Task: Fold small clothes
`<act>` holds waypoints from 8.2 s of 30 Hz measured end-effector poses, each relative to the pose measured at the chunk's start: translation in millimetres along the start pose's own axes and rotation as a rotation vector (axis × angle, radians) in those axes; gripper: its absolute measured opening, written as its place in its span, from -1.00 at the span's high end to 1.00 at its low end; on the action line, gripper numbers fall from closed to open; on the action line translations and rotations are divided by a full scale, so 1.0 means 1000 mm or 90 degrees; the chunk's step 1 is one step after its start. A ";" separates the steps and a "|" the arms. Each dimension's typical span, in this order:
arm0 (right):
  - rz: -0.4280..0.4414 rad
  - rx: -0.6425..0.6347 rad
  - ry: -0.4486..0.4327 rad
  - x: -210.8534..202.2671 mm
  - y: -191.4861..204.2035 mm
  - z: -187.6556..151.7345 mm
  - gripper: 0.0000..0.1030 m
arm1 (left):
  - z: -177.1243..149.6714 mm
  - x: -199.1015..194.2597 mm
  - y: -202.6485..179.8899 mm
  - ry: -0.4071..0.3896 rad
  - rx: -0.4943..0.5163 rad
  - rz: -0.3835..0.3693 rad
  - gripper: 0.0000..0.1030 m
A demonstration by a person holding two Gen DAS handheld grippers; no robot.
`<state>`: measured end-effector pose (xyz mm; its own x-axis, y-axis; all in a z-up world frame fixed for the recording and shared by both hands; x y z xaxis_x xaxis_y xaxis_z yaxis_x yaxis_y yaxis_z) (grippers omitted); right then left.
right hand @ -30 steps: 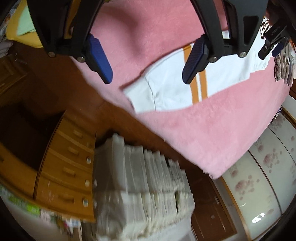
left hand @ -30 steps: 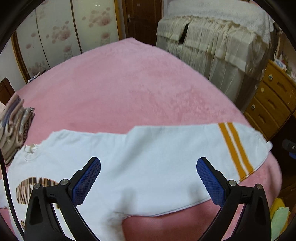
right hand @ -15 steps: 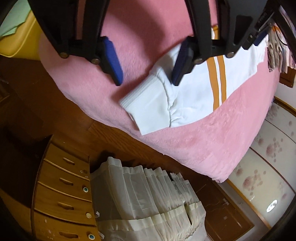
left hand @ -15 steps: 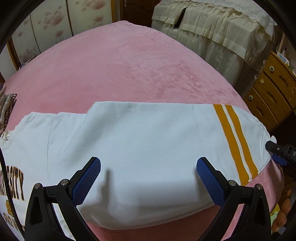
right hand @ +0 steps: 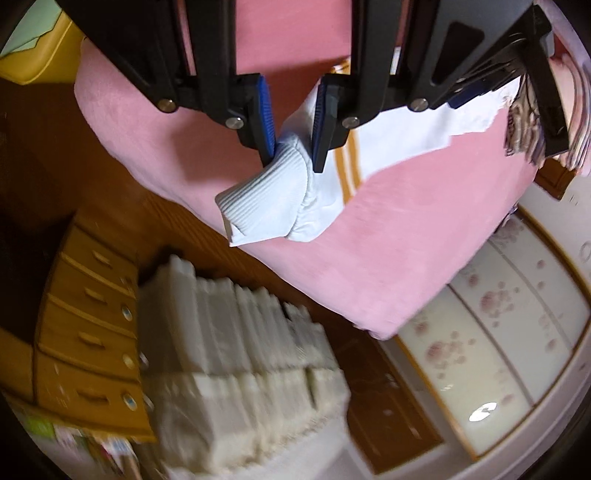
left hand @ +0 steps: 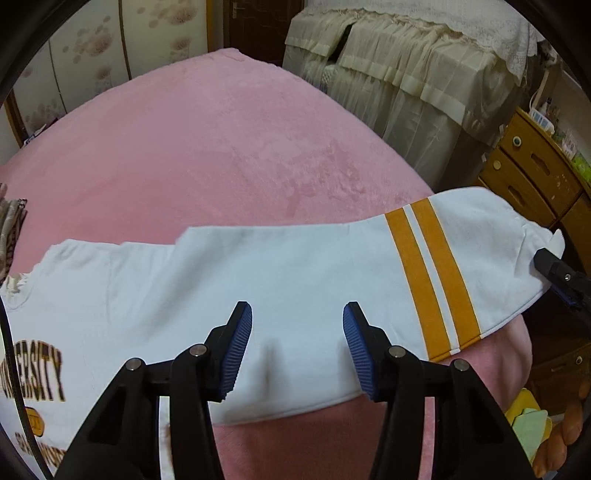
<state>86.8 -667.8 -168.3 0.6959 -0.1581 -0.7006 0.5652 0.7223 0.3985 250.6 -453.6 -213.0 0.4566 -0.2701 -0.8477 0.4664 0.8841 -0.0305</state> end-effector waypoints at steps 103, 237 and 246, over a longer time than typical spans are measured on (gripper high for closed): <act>0.101 -0.267 0.225 0.083 0.203 -0.240 0.16 | -0.123 -0.122 0.397 -0.218 -0.466 0.105 0.80; 0.119 -0.401 0.226 -0.030 0.291 -0.314 0.80 | -0.239 -0.181 0.277 -0.109 -0.186 0.096 -0.70; 0.177 -0.442 0.235 -0.041 0.353 -0.345 0.80 | -0.267 -0.214 0.334 -0.113 -0.243 0.127 -0.70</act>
<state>105.1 -174.1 -203.7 0.5116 0.2306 -0.8277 -0.0919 0.9725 0.2141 106.3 1.5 -183.2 0.6475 -0.1125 -0.7537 0.0596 0.9935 -0.0971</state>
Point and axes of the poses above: each gripper's, at about its wrist camera, not at the fingertips, and x roughly the way its jaws point, y to its left, z to its top, the point moved 7 cm from there along x, roughly the way its jaws point, and after that the axes turned 6 degrees about x, right-handed, at the moved point
